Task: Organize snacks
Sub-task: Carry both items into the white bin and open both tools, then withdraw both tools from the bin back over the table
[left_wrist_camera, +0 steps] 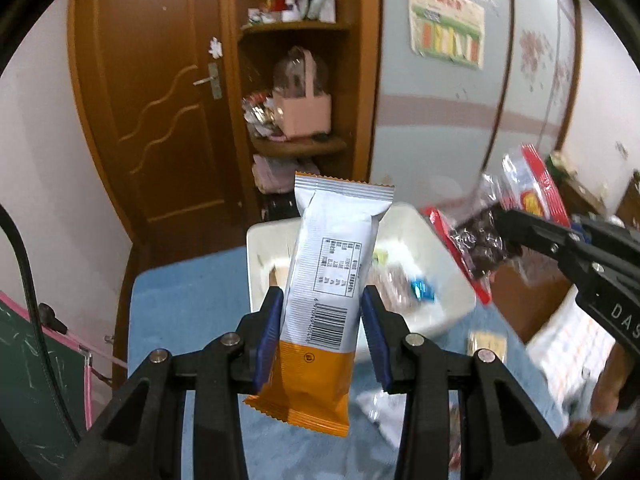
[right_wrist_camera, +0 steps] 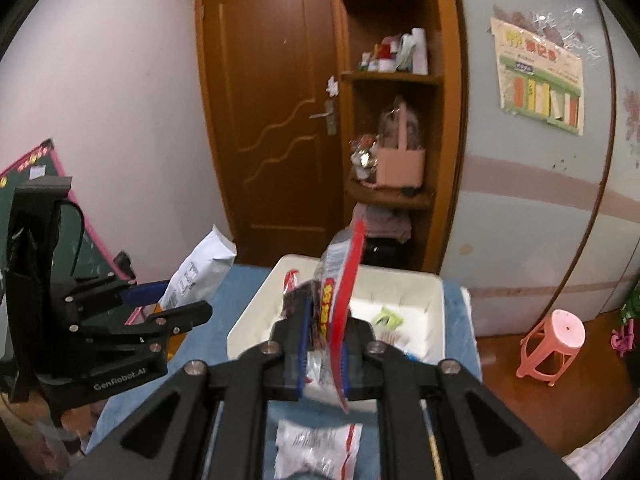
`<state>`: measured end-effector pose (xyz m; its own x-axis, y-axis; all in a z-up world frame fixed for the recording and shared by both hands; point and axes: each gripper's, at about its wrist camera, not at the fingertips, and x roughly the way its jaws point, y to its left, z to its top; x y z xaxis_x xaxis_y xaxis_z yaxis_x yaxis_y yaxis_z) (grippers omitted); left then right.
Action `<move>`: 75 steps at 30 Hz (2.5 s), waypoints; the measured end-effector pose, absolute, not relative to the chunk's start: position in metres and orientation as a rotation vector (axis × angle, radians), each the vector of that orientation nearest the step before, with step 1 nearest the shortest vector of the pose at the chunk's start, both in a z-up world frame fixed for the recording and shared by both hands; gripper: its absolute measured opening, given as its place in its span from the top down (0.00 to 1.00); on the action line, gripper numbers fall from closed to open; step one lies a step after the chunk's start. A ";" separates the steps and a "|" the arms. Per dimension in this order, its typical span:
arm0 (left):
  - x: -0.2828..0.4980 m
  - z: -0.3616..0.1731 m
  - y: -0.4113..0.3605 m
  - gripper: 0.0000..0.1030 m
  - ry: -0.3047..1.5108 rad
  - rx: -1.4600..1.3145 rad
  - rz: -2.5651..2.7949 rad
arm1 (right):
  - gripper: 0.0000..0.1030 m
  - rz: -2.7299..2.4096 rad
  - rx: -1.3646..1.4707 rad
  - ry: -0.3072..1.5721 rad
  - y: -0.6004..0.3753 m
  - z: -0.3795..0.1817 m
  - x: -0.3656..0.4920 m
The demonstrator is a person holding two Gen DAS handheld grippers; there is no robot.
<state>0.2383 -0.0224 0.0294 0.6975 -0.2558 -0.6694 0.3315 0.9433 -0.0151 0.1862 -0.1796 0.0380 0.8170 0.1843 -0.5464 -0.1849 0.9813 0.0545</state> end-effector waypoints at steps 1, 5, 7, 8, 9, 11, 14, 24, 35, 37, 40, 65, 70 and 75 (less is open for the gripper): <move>0.240 0.034 -0.025 0.63 0.721 0.104 -0.321 | 0.96 0.189 0.007 0.577 -0.184 0.040 0.190; 0.262 0.035 -0.041 0.63 0.711 0.084 -0.303 | 1.00 0.140 -0.023 0.538 -0.187 0.043 0.207; 0.272 0.031 -0.048 0.63 0.716 0.088 -0.293 | 1.00 0.132 -0.025 0.548 -0.188 0.039 0.218; 0.279 0.027 -0.053 0.63 0.723 0.091 -0.291 | 1.00 0.128 -0.020 0.558 -0.190 0.036 0.227; 0.282 0.023 -0.054 0.63 0.726 0.093 -0.284 | 1.00 0.124 -0.017 0.564 -0.191 0.033 0.232; 0.295 0.011 -0.062 0.63 0.742 0.105 -0.273 | 1.00 0.101 -0.026 0.572 -0.193 0.027 0.247; 0.315 -0.009 -0.071 0.61 0.758 0.129 -0.246 | 1.00 0.083 -0.013 0.598 -0.198 0.019 0.263; 0.352 -0.079 -0.060 0.02 0.939 0.083 -0.184 | 0.83 0.075 0.014 0.773 -0.214 -0.032 0.278; 0.330 -0.082 -0.045 0.02 0.953 0.055 -0.171 | 0.60 0.026 0.021 0.820 -0.227 -0.047 0.261; 0.324 -0.078 -0.043 0.02 0.944 0.050 -0.178 | 0.60 0.024 0.018 0.822 -0.227 -0.047 0.255; 0.312 -0.072 -0.043 0.02 0.941 0.057 -0.183 | 0.60 0.017 0.010 0.822 -0.226 -0.045 0.245; 0.182 0.012 -0.045 0.02 0.771 0.168 -0.279 | 0.60 -0.026 -0.032 0.771 -0.252 0.008 0.118; 0.170 0.008 -0.052 0.02 0.772 0.196 -0.319 | 0.48 -0.005 -0.008 0.808 -0.259 -0.004 0.107; 0.165 -0.010 -0.066 0.02 0.805 0.241 -0.360 | 0.40 0.006 0.059 0.862 -0.270 -0.032 0.102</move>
<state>0.1655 -0.0664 -0.0101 0.6377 -0.2213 -0.7378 0.4021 0.9126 0.0738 0.1022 -0.2702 -0.0316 0.6509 0.0295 -0.7586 0.0184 0.9983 0.0546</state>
